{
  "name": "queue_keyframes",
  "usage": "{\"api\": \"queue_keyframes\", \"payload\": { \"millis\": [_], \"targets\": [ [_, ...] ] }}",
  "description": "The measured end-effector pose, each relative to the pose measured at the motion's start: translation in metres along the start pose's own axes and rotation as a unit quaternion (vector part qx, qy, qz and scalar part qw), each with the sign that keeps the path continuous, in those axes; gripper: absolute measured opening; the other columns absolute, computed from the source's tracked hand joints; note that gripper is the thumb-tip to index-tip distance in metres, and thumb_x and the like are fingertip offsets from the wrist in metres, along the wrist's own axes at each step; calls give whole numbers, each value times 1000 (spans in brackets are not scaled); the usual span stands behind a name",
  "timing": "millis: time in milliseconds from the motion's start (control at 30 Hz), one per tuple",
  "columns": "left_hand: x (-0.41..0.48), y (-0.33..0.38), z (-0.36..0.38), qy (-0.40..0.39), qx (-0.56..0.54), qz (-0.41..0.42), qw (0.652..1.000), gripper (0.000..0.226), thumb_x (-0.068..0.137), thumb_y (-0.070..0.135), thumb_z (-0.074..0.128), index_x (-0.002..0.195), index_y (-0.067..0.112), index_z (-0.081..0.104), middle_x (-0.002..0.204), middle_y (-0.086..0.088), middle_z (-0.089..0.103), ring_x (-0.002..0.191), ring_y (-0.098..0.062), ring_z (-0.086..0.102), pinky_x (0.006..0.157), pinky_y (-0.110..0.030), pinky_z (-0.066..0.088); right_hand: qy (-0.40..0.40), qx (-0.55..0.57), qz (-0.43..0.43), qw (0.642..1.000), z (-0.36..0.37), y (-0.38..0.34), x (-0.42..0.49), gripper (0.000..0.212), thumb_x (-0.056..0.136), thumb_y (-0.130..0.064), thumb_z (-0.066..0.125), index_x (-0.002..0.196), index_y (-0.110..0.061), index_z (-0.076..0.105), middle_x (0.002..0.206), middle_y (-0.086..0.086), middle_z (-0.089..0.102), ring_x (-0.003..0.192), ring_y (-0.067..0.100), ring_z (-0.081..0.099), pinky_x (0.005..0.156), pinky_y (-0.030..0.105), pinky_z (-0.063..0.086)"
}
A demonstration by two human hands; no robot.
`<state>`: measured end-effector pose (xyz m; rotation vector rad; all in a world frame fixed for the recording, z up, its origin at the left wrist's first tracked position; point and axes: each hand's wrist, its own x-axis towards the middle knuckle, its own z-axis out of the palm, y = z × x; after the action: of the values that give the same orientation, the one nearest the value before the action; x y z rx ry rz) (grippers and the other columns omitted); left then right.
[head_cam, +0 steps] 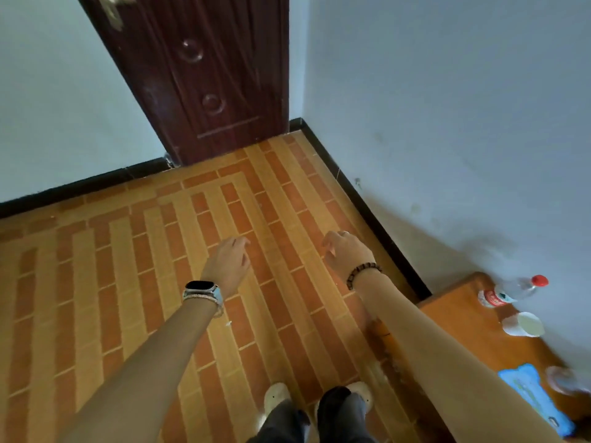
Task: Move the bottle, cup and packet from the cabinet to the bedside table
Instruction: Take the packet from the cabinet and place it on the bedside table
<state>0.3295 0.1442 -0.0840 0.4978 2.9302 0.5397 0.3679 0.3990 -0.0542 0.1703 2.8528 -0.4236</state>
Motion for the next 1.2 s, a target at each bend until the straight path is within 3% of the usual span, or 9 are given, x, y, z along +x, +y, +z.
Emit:
{"api": "queue_keyframes", "payload": {
  "millis": [200, 433, 567, 767, 900, 1033, 1200],
  "targets": [
    [-47, -68, -47, 65, 38, -42, 996, 29, 86, 6, 55, 115, 4, 58, 105, -14, 63, 91, -30, 60, 75, -38, 48, -4, -15, -92, 996, -3, -89, 32, 25, 97, -20, 45, 119, -19, 56, 116, 5, 58, 100, 24, 61, 82, 42, 56],
    [-77, -121, -81, 92, 61, -146, 983, 28, 85, 5, 55, 113, 3, 59, 103, -13, 63, 90, -30, 59, 76, -38, 48, -28, -2, -192, 981, 0, -171, 64, 23, 96, -19, 45, 116, -19, 58, 111, 2, 61, 94, 21, 62, 78, 36, 54],
    [-78, -145, -88, 102, 49, -199, 974, 28, 85, 6, 54, 113, 5, 58, 103, -13, 61, 92, -32, 58, 76, -41, 48, -39, -5, -254, 966, 2, -207, 98, 24, 96, -20, 46, 116, -20, 59, 115, 1, 62, 98, 20, 63, 82, 39, 55],
    [-65, -174, -106, 135, 37, -323, 936, 30, 89, 12, 50, 119, 9, 53, 107, -10, 58, 91, -29, 57, 72, -38, 49, -38, -16, -347, 937, -7, -267, 154, 24, 97, -20, 48, 118, -22, 60, 118, 0, 63, 102, 18, 64, 80, 35, 56],
    [-62, -193, -125, 160, 28, -393, 905, 32, 91, 16, 47, 123, 12, 51, 111, -10, 59, 93, -28, 58, 75, -38, 51, -43, -50, -401, 914, -12, -310, 183, 19, 97, -20, 47, 112, -19, 58, 113, 2, 61, 98, 21, 63, 70, 31, 50],
    [-70, -205, -137, 175, 31, -451, 875, 33, 92, 16, 46, 125, 14, 49, 114, -10, 58, 92, -29, 59, 75, -38, 51, -54, -60, -453, 888, -8, -346, 199, 21, 97, -20, 50, 116, -20, 59, 112, 2, 64, 99, 22, 64, 78, 37, 57],
    [-82, -230, -136, 168, 18, -502, 848, 31, 92, 15, 47, 122, 13, 52, 119, -8, 56, 94, -28, 59, 77, -40, 52, -91, -71, -491, 863, 5, -388, 213, 21, 97, -20, 52, 116, -22, 59, 111, -1, 63, 97, 18, 63, 79, 35, 56]
  ]
}}
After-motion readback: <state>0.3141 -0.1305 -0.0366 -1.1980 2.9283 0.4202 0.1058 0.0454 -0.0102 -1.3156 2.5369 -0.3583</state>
